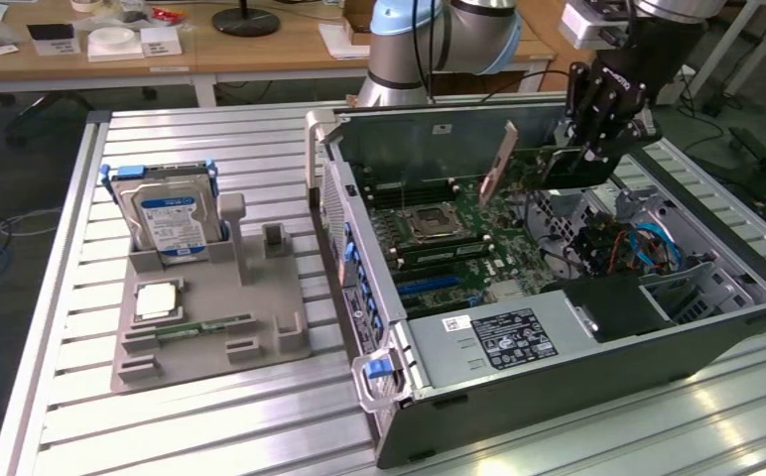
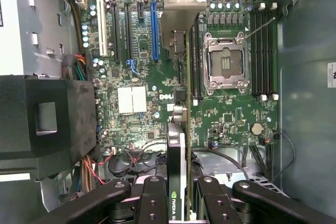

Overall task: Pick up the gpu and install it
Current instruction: 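Insert the gpu into the slot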

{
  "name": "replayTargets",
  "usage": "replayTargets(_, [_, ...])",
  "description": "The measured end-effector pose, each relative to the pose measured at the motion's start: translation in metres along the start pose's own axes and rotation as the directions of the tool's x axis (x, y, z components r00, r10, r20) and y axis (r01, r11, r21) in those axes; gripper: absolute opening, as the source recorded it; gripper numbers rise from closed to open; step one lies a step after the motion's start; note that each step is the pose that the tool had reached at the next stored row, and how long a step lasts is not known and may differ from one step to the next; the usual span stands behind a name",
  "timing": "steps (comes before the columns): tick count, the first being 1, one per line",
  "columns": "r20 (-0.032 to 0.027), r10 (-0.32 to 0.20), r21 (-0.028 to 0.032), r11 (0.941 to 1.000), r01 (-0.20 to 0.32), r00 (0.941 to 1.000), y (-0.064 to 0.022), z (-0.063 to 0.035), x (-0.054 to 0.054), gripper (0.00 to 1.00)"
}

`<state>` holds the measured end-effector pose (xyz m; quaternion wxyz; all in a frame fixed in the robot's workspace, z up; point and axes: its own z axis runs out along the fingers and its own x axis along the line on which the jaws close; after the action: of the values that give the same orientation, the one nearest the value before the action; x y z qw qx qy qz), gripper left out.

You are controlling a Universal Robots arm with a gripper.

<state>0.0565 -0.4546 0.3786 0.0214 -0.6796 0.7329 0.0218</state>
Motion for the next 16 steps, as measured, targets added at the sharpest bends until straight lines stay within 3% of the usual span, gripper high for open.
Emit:
replayTargets(4, [0.0002,0.000,0.0000,1.0000,0.000,1.0000,0.0060,0.0008,0.001,0.27])
replayTargets(9, [0.0001,0.000,0.0000,1.0000,0.000,1.0000,0.0066,0.0009,0.001,0.27])
replayTargets(13, [0.0001,0.000,0.0001,1.0000,0.000,1.0000,0.0150,0.0020,0.001,0.27])
replayTargets(16, [0.0001,-0.001,0.0002,1.0000,0.001,1.0000,0.0165,0.0057,0.002,0.27])
